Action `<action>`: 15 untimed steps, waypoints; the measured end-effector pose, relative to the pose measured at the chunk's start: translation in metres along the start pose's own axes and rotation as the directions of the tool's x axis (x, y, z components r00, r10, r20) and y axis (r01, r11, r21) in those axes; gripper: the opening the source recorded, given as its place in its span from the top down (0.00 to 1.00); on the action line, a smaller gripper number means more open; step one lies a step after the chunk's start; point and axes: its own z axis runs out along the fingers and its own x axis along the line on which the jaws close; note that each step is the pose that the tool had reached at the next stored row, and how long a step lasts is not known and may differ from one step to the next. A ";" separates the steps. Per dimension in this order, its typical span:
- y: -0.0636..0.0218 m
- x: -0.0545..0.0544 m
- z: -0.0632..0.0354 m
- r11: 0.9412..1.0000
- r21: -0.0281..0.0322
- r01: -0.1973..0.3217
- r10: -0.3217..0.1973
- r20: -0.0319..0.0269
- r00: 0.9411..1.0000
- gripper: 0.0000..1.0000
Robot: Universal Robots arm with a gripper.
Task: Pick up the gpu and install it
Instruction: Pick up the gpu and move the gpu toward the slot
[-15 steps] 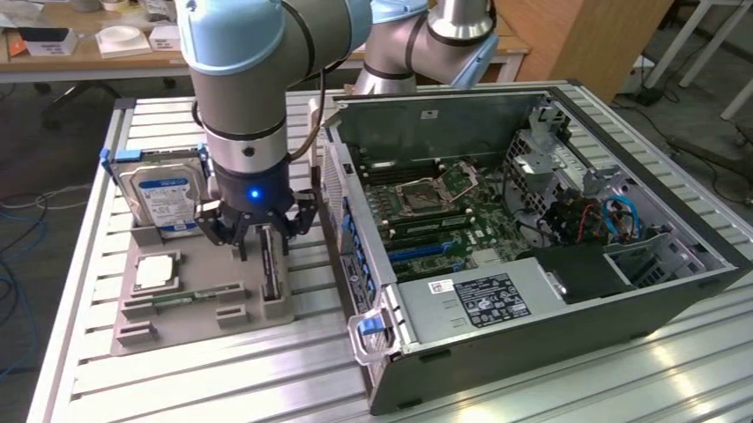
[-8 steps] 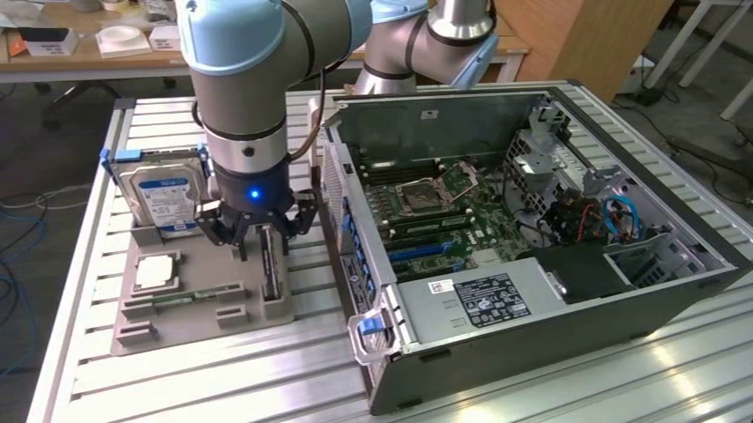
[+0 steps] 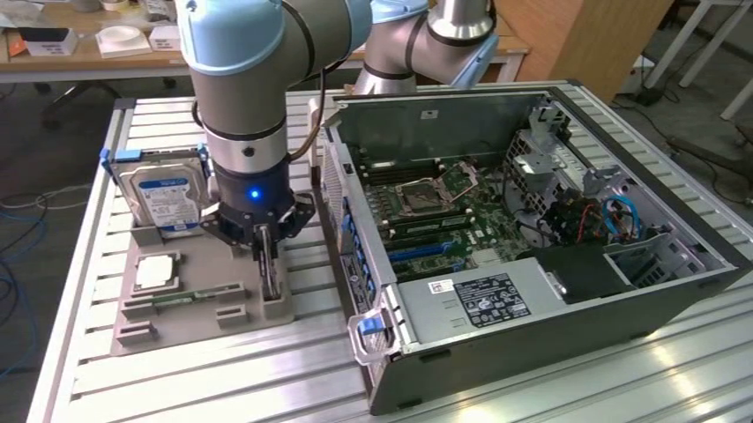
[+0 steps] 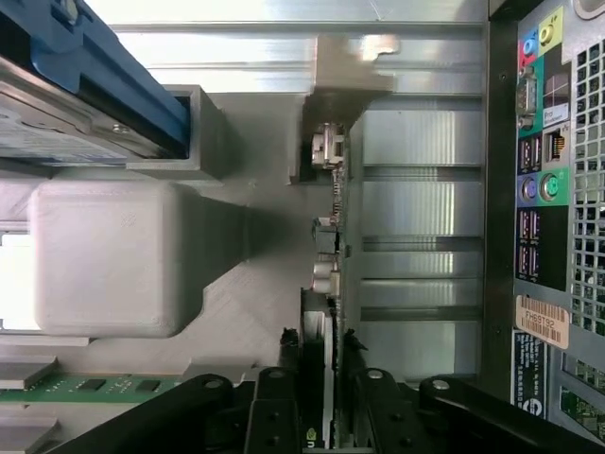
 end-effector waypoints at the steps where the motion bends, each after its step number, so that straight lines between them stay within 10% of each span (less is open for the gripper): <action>1: 0.0000 0.000 0.0000 1.000 0.000 0.000 0.000 0.000 1.000 0.73; 15: 0.0002 0.000 -0.0005 1.000 -0.003 0.000 0.000 0.001 1.000 0.73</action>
